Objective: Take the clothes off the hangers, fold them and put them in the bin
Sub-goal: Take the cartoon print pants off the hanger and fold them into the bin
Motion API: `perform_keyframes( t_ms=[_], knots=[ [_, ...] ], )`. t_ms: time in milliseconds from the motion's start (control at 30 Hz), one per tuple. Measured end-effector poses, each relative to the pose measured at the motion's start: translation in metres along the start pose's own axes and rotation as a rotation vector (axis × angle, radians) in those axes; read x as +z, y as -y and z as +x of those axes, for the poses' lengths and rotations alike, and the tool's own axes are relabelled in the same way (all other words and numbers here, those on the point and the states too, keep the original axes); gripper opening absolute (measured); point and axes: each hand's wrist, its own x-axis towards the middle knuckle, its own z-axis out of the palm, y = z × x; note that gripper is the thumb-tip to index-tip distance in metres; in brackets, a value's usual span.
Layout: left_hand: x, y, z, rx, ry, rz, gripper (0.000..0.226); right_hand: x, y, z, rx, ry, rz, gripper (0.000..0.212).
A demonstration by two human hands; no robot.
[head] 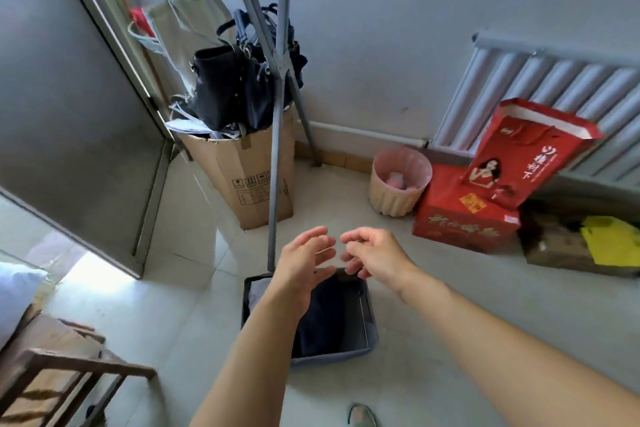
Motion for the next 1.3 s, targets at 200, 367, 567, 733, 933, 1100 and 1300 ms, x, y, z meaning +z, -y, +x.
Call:
perform_keyframes(
  t_ms=[200, 367, 567, 733, 933, 1100, 1300],
  knots=[
    [0.084, -0.035, -0.063, 0.065, 0.196, 0.054, 0.02, -0.081, 0.021, -0.077, -0.061, -0.171, 0.076, 0.02],
    [0.163, -0.042, -0.104, 0.113, 0.371, 0.123, 0.022, -0.153, 0.017, -0.138, -0.111, -0.329, 0.134, 0.019],
    [0.257, -0.029, -0.139, 0.128, 0.519, 0.219, 0.021, -0.241, -0.015, -0.2, -0.122, -0.486, 0.17, 0.016],
    [0.36, 0.006, -0.165, 0.105, 0.573, 0.26, 0.02, -0.337, -0.068, -0.243, -0.115, -0.586, 0.176, 0.016],
    [0.502, 0.05, -0.206, 0.057, 0.631, 0.247, 0.019, -0.47, -0.117, -0.298, -0.136, -0.64, 0.223, 0.017],
    [0.624, 0.061, -0.241, 0.086, 0.669, 0.213, 0.021, -0.582, -0.14, -0.336, -0.166, -0.676, 0.191, 0.019],
    [0.731, 0.056, -0.274, 0.107, 0.783, 0.138, 0.022, -0.69, -0.14, -0.374, -0.214, -0.737, 0.112, 0.02]
  ],
)
